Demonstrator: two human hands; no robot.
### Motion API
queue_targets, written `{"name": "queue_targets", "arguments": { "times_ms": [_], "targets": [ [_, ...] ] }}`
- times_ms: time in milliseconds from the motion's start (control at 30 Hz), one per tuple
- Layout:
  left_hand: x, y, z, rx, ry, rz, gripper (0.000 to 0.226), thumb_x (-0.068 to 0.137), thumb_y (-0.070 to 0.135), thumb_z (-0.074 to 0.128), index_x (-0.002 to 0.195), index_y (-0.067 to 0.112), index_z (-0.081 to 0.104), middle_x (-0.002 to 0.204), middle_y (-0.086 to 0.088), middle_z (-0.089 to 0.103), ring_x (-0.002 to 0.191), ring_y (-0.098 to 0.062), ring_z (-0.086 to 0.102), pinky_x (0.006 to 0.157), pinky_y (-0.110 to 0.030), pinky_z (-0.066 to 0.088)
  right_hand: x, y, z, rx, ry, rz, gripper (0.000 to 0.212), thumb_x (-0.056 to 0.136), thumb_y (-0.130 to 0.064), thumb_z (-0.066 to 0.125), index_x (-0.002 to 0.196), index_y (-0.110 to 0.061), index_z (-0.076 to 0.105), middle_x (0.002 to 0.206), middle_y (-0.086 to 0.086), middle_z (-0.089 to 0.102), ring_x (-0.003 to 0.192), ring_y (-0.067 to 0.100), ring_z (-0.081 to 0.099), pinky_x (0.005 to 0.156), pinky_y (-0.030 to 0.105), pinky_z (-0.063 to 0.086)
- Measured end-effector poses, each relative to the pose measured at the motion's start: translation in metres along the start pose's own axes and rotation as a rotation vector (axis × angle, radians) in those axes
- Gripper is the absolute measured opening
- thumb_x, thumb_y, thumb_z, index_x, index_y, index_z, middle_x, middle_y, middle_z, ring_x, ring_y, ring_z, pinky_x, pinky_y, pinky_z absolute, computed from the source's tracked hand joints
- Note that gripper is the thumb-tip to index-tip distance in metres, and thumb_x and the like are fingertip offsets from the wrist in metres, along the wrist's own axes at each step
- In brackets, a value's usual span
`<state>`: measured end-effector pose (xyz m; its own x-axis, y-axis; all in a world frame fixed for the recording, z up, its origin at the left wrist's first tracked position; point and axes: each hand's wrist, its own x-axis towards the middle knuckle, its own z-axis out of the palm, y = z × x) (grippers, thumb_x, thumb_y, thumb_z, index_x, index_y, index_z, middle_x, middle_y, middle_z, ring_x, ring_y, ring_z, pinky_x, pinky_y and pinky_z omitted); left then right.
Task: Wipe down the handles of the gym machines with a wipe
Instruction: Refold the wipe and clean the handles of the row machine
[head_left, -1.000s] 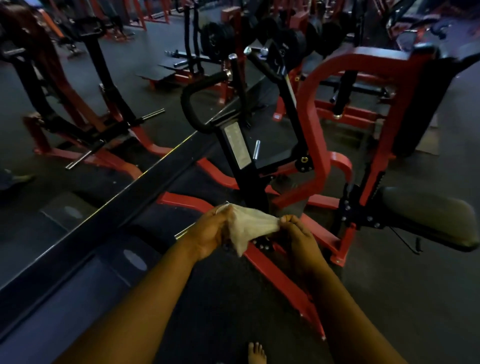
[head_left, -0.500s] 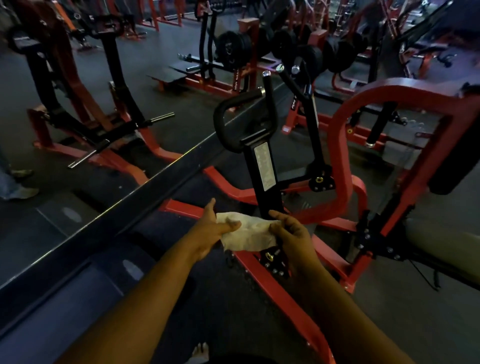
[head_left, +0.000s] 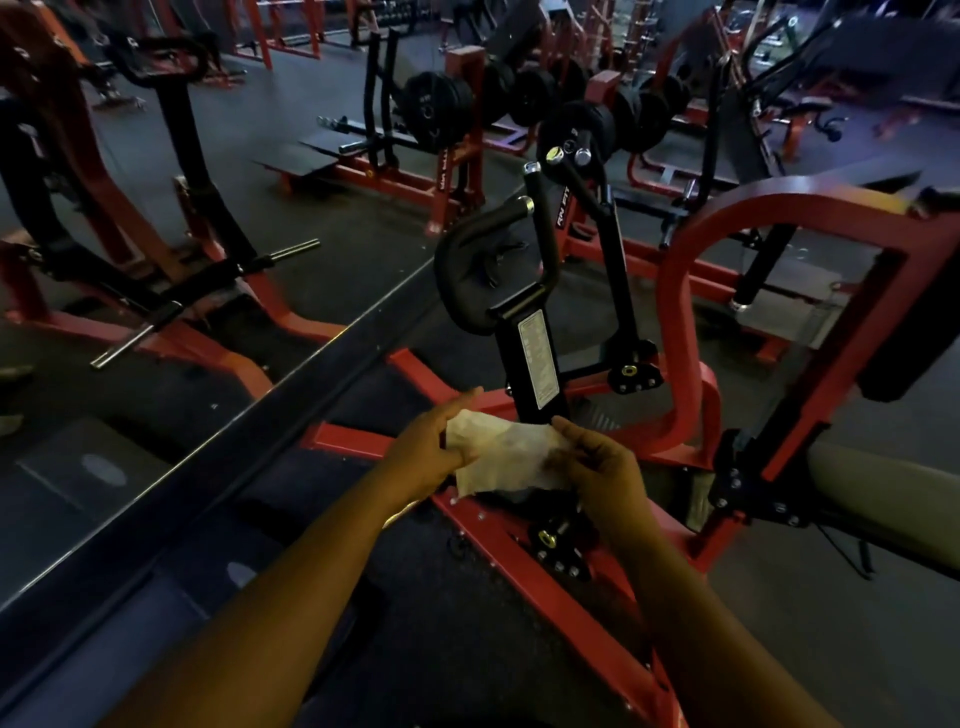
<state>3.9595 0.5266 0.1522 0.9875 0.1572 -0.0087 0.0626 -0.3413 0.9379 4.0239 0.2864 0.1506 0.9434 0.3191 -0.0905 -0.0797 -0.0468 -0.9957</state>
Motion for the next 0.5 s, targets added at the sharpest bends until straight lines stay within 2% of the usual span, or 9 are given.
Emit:
{"name": "queue_targets", "arguments": {
  "times_ms": [100, 133, 200, 233, 300, 400, 433, 500],
  "targets": [
    [0.011, 0.011, -0.001, 0.263, 0.107, 0.049, 0.063, 0.090, 0.007, 0.075, 0.143, 0.036, 0.059, 0.123, 0.002, 0.069, 0.105, -0.014, 0.066, 0.077, 0.000, 0.043, 0.011, -0.006, -0.010, -0.204, 0.031, -0.082, 0.039, 0.087, 0.005, 0.073, 0.121, -0.012, 0.072, 0.118, 0.003, 0.074, 0.108, 0.017, 0.071, 0.094, 0.030, 0.058],
    [0.013, 0.015, -0.001, 0.324, 0.125, 0.067, 0.056, 0.090, 0.009, 0.076, 0.140, 0.031, 0.063, 0.119, 0.002, 0.070, 0.103, -0.014, 0.066, 0.079, -0.004, 0.045, 0.013, -0.009, -0.013, -0.277, 0.042, -0.107, 0.036, 0.087, 0.003, 0.073, 0.120, -0.013, 0.074, 0.116, 0.002, 0.074, 0.104, 0.014, 0.071, 0.094, 0.027, 0.058],
    [0.020, 0.020, -0.003, 0.474, 0.151, 0.129, 0.039, 0.091, 0.016, 0.076, 0.129, 0.022, 0.072, 0.114, -0.003, 0.075, 0.101, -0.020, 0.071, 0.084, -0.024, 0.055, 0.015, -0.014, -0.018, -0.446, 0.088, -0.166, 0.028, 0.089, -0.006, 0.075, 0.115, -0.016, 0.077, 0.108, -0.002, 0.074, 0.094, 0.007, 0.069, 0.090, 0.021, 0.057],
    [0.023, 0.022, -0.003, 0.554, 0.160, 0.166, 0.030, 0.092, 0.019, 0.076, 0.122, 0.019, 0.076, 0.109, -0.007, 0.076, 0.098, -0.024, 0.072, 0.081, -0.033, 0.056, 0.015, -0.017, -0.021, -0.527, 0.126, -0.207, 0.024, 0.090, -0.011, 0.076, 0.112, -0.019, 0.079, 0.105, -0.003, 0.075, 0.090, 0.007, 0.069, 0.085, 0.020, 0.056],
    [0.028, 0.029, -0.003, 0.663, 0.190, 0.234, 0.020, 0.095, 0.026, 0.073, 0.111, 0.015, 0.079, 0.102, -0.007, 0.072, 0.091, -0.025, 0.069, 0.072, -0.034, 0.051, 0.016, -0.022, -0.027, -0.645, 0.171, -0.301, 0.017, 0.089, -0.019, 0.077, 0.105, -0.022, 0.081, 0.098, -0.005, 0.074, 0.085, 0.009, 0.067, 0.077, 0.023, 0.053],
    [0.038, 0.034, -0.005, 0.713, 0.277, 0.313, 0.020, 0.095, 0.028, 0.073, 0.101, 0.010, 0.077, 0.104, -0.007, 0.062, 0.092, -0.016, 0.055, 0.077, -0.033, 0.046, 0.024, -0.027, -0.034, -0.655, 0.178, -0.414, 0.003, 0.089, -0.023, 0.078, 0.092, -0.023, 0.079, 0.090, -0.012, 0.061, 0.080, 0.007, 0.060, 0.069, 0.023, 0.046],
    [0.040, 0.038, -0.004, 0.674, 0.286, 0.322, 0.019, 0.095, 0.025, 0.073, 0.102, 0.007, 0.075, 0.108, -0.007, 0.061, 0.096, -0.015, 0.053, 0.082, -0.034, 0.047, 0.027, -0.028, -0.036, -0.639, 0.174, -0.434, 0.003, 0.089, -0.024, 0.078, 0.087, -0.025, 0.076, 0.091, -0.014, 0.057, 0.082, 0.007, 0.059, 0.069, 0.022, 0.045],
    [0.042, 0.047, -0.003, 0.450, 0.218, 0.243, 0.021, 0.100, 0.022, 0.066, 0.113, 0.005, 0.070, 0.115, -0.001, 0.060, 0.105, -0.014, 0.056, 0.090, -0.030, 0.046, 0.033, -0.030, -0.041, -0.588, 0.141, -0.417, 0.011, 0.091, -0.028, 0.075, 0.082, -0.028, 0.068, 0.095, -0.014, 0.055, 0.087, 0.012, 0.060, 0.073, 0.025, 0.048]
  ]
}}
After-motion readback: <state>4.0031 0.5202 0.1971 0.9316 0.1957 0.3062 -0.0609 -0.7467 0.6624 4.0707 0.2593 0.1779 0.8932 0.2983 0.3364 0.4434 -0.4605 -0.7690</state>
